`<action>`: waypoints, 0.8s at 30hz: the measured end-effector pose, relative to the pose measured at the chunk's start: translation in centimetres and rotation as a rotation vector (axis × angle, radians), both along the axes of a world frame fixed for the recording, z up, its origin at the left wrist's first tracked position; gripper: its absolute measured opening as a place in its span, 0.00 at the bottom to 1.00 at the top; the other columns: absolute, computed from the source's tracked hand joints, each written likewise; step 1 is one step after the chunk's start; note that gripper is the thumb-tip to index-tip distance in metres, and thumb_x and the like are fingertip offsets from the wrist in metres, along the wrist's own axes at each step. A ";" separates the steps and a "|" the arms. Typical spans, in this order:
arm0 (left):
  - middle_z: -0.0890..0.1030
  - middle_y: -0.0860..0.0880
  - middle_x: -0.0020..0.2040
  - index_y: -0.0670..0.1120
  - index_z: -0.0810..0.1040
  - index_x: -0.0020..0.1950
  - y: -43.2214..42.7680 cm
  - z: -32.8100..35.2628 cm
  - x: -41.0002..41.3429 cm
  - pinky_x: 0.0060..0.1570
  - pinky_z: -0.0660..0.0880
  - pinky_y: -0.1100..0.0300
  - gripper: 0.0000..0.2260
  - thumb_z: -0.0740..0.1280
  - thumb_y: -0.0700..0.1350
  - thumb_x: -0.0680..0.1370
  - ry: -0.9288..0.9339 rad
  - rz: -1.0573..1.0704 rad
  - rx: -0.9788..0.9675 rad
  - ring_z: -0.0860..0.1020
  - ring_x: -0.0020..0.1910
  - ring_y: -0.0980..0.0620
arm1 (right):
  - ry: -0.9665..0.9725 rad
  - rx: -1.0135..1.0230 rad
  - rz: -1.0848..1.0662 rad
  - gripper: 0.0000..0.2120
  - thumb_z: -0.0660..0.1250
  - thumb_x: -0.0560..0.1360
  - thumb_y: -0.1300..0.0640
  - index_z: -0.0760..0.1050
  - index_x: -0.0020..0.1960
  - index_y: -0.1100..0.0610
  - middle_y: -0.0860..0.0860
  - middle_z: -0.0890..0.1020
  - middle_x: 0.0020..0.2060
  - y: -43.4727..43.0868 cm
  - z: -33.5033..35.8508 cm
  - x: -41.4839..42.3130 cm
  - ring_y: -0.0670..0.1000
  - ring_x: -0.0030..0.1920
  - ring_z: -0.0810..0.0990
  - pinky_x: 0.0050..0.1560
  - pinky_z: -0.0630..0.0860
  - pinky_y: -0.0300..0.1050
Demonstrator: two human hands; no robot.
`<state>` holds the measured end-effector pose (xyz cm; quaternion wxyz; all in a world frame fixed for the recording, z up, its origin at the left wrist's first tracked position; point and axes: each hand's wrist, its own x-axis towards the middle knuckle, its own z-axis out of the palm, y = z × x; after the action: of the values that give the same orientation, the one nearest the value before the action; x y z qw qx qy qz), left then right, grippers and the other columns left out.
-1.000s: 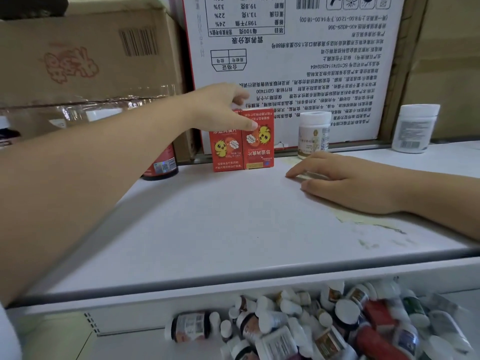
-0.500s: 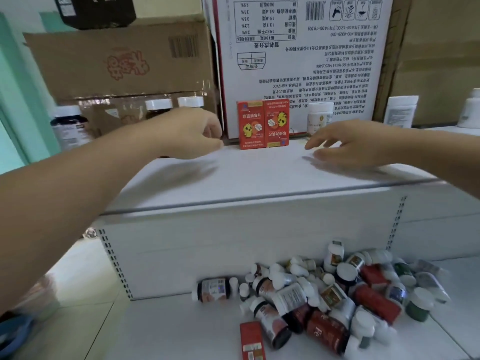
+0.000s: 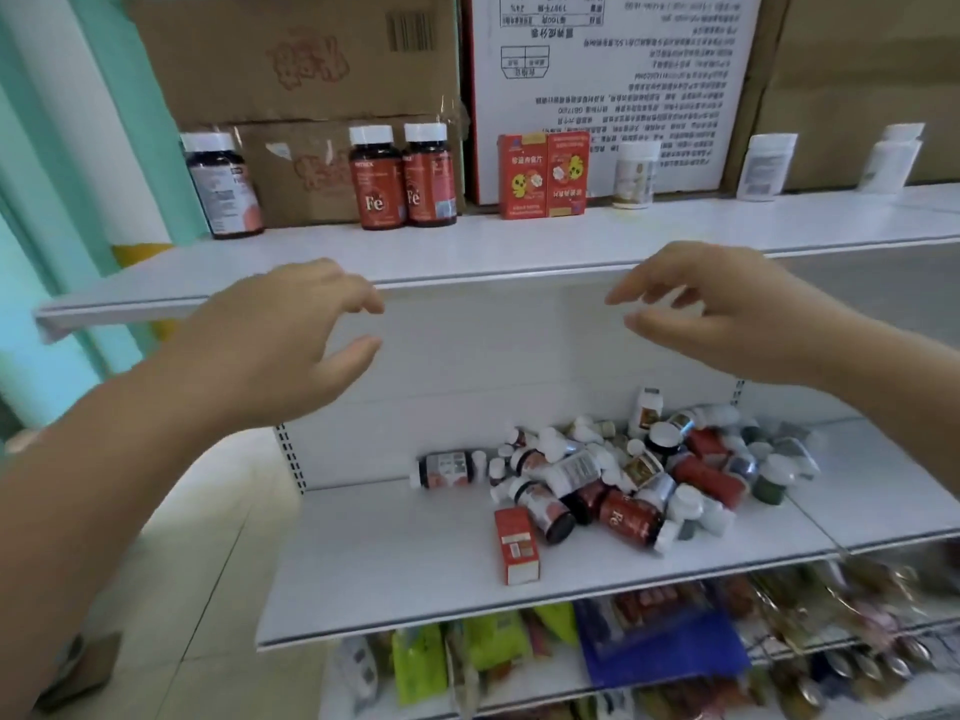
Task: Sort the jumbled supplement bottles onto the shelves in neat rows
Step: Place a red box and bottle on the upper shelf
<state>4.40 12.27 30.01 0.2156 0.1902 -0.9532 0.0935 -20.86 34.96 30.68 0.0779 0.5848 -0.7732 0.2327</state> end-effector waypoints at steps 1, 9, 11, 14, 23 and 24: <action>0.78 0.53 0.57 0.52 0.77 0.62 0.2 -1.2 0.7 0.49 0.73 0.54 0.17 0.60 0.57 0.77 0.001 0.009 0.019 0.76 0.53 0.51 | -0.004 0.013 0.005 0.11 0.63 0.75 0.47 0.77 0.57 0.43 0.35 0.74 0.48 0.4 -1.1 0.7 0.33 0.49 0.73 0.45 0.70 0.34; 0.80 0.52 0.55 0.51 0.79 0.61 0.4 -13.2 1.5 0.51 0.75 0.54 0.20 0.58 0.59 0.77 -0.021 0.118 0.246 0.78 0.53 0.49 | -0.071 0.143 0.006 0.15 0.61 0.78 0.47 0.76 0.62 0.47 0.42 0.75 0.57 -0.4 -11.7 3.0 0.44 0.57 0.74 0.57 0.69 0.38; 0.79 0.52 0.56 0.51 0.77 0.62 -0.4 -16.6 0.6 0.52 0.73 0.55 0.15 0.62 0.54 0.79 -0.027 0.155 0.329 0.78 0.54 0.50 | -0.118 0.166 -0.015 0.15 0.62 0.78 0.49 0.77 0.63 0.49 0.46 0.76 0.59 -1.6 -14.7 2.8 0.47 0.61 0.73 0.61 0.69 0.42; 0.78 0.53 0.56 0.51 0.76 0.63 -1.7 -21.7 -1.8 0.53 0.73 0.57 0.14 0.63 0.53 0.79 -0.052 0.213 0.466 0.77 0.55 0.52 | -0.245 0.214 -0.050 0.14 0.63 0.78 0.49 0.77 0.62 0.49 0.46 0.75 0.59 -4.0 -19.2 2.0 0.48 0.58 0.75 0.60 0.72 0.46; 0.68 0.49 0.70 0.50 0.68 0.72 -8.2 -31.7 -10.3 0.63 0.68 0.55 0.20 0.61 0.53 0.80 -0.166 0.347 0.692 0.69 0.66 0.48 | -0.486 0.533 -0.182 0.23 0.60 0.73 0.42 0.73 0.60 0.57 0.56 0.78 0.56 -12.0 -31.4 -2.1 0.55 0.50 0.79 0.49 0.77 0.47; 0.67 0.49 0.72 0.50 0.67 0.73 -9.1 -32.4 -11.5 0.64 0.67 0.54 0.22 0.61 0.53 0.80 -0.204 0.348 0.678 0.68 0.68 0.47 | -0.493 0.564 -0.190 0.27 0.59 0.73 0.39 0.71 0.62 0.58 0.57 0.77 0.58 -13.1 -32.8 -2.5 0.56 0.52 0.80 0.51 0.77 0.48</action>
<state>-7.07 3.21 -2.40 0.0255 0.3989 -0.9002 -0.1729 -23.38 21.89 -2.15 -0.2529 0.4354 -0.8532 0.1359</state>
